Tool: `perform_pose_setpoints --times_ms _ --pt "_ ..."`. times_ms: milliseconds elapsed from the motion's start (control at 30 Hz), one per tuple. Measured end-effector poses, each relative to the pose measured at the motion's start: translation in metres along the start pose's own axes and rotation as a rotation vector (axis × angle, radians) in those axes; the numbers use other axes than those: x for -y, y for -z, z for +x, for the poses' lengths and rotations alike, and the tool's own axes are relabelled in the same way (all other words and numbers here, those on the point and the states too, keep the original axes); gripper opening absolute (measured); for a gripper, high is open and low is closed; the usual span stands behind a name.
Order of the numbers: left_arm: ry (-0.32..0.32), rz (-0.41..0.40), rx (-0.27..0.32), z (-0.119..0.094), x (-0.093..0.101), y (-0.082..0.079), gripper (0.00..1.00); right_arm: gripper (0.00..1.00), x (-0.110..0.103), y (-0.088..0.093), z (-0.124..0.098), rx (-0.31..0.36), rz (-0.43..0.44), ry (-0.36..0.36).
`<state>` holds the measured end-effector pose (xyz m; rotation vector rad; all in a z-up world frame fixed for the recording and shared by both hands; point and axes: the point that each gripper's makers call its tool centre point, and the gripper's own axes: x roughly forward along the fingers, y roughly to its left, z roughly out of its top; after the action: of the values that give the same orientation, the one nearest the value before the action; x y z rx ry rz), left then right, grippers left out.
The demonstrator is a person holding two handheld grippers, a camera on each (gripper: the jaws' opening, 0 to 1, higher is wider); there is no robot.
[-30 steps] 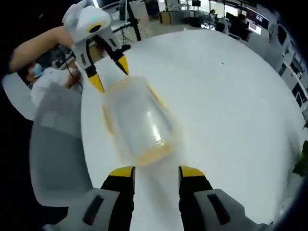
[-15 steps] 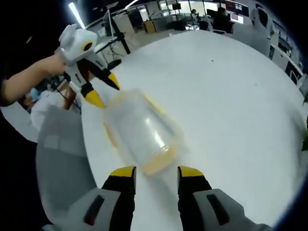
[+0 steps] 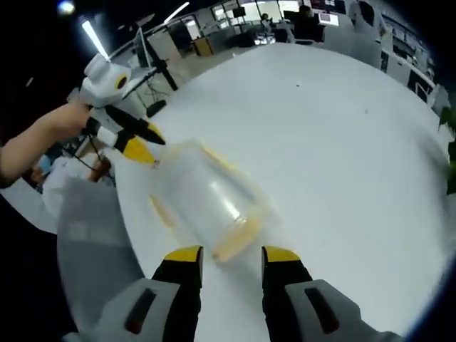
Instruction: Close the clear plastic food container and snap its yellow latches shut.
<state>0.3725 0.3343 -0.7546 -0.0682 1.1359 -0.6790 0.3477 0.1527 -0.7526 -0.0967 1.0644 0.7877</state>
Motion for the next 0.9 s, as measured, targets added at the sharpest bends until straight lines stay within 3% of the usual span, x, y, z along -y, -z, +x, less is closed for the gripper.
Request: perform_pose_setpoints --times_ms 167,300,400,900 --pt "0.0 -0.011 -0.007 0.003 0.002 0.007 0.41 0.32 -0.004 -0.003 -0.001 0.015 0.02 0.011" --pt "-0.017 -0.044 0.019 0.004 -0.003 0.006 0.4 0.32 0.001 -0.001 0.002 0.012 0.037 0.027" --pt "-0.032 -0.009 0.022 0.006 -0.003 0.007 0.39 0.32 -0.002 0.0 0.005 0.018 0.058 0.018" --pt "-0.014 -0.024 0.041 0.018 0.006 0.009 0.36 0.29 -0.003 0.006 0.019 0.005 0.089 0.015"
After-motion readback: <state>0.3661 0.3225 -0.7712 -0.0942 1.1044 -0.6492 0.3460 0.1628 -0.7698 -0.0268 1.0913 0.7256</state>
